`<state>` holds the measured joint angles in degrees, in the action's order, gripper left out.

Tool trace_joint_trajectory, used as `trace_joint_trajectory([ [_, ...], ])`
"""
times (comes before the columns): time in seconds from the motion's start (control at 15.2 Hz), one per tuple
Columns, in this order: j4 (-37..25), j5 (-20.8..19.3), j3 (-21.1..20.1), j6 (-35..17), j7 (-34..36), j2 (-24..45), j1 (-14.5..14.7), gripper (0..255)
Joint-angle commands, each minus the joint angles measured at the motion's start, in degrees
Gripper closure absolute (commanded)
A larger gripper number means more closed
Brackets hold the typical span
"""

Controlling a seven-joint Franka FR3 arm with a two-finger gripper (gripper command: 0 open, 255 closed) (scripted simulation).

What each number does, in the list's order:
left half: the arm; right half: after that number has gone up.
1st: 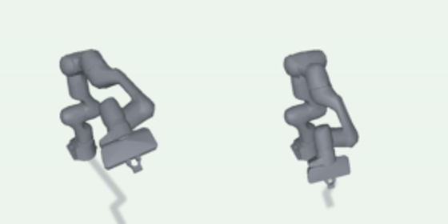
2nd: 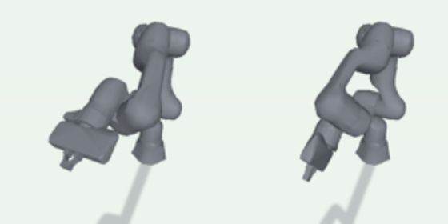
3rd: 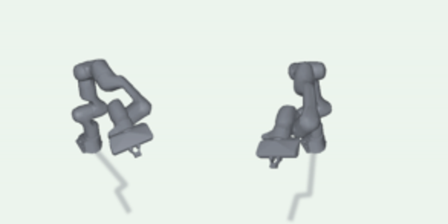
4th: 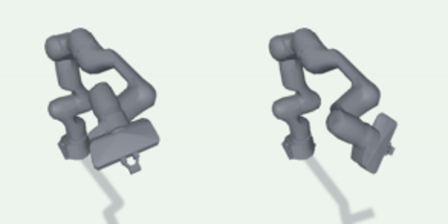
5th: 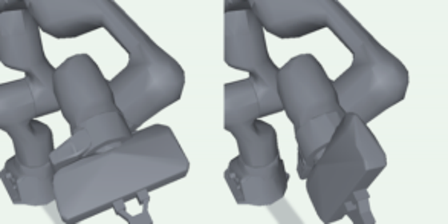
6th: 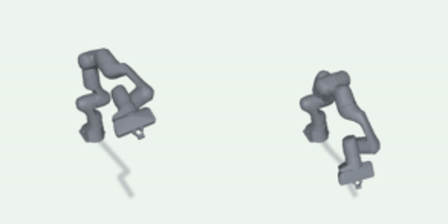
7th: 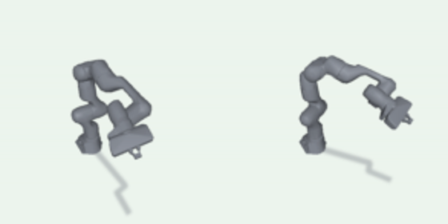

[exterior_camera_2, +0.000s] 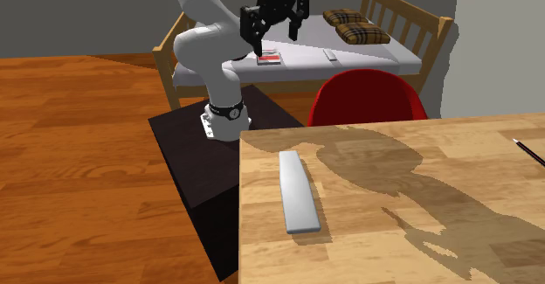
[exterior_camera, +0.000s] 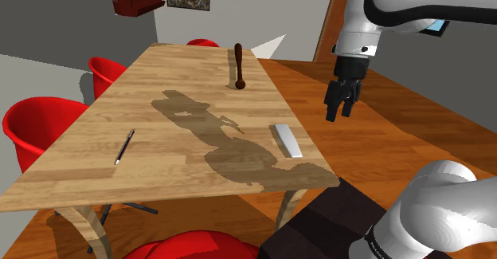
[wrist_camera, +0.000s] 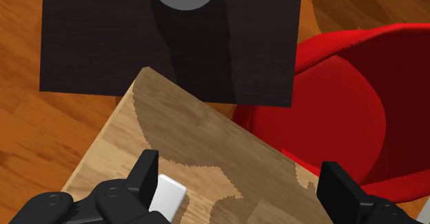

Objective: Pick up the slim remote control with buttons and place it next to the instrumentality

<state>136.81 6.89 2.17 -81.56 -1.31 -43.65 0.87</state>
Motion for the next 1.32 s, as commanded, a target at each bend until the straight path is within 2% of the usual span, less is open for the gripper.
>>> trace_joint_trajectory([
  [0.0, 0.0, 0.0, 0.0, 0.0, 0.0, 0.0, 0.0, 0],
  [0.59, 7.1, -0.6, -3.2, -22.1, 9.0, 9.5, -4.0, 0],
  [1.25, 7.5, -4.1, -5.4, -45.1, 20.4, 26.5, -9.2, 0],
])
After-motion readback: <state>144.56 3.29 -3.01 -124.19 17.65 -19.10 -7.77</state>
